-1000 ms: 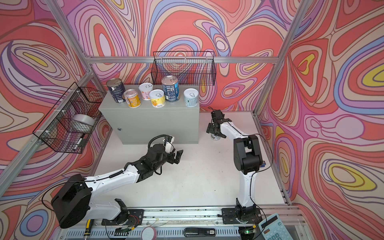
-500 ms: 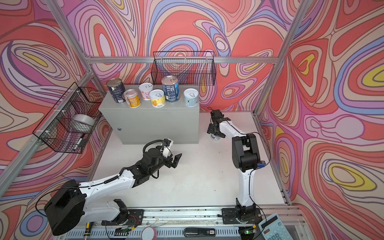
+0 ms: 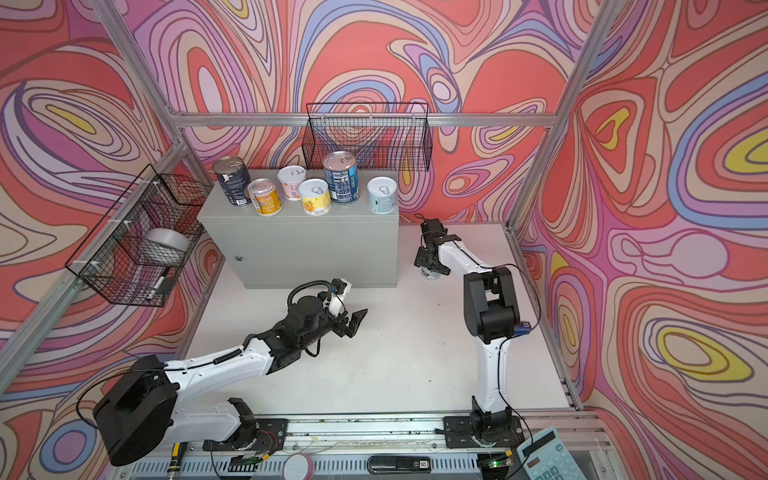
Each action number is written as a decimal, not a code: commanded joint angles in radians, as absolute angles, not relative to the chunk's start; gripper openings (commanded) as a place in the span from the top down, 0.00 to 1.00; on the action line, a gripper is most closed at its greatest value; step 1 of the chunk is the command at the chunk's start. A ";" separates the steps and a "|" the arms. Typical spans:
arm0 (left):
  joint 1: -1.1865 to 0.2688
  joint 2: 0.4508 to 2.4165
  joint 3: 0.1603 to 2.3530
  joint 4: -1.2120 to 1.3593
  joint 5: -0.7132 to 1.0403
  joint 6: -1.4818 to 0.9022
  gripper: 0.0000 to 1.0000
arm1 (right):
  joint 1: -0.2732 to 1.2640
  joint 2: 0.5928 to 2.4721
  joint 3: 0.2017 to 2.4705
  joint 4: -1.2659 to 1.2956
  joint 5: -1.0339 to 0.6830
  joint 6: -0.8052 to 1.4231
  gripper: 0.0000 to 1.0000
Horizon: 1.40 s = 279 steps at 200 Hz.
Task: Place and organize the canned foods onto the counter
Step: 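Lift the small white-lidded can while the left gripper moves toward it, then close the left gripper on the teal can held by the right gripper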
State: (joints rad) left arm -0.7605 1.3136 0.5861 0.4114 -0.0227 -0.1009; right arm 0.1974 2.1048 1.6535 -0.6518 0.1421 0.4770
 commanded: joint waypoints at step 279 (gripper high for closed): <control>-0.908 1.750 0.910 0.707 0.217 -0.160 0.18 | 0.194 1.362 1.233 -0.846 -0.281 0.340 0.61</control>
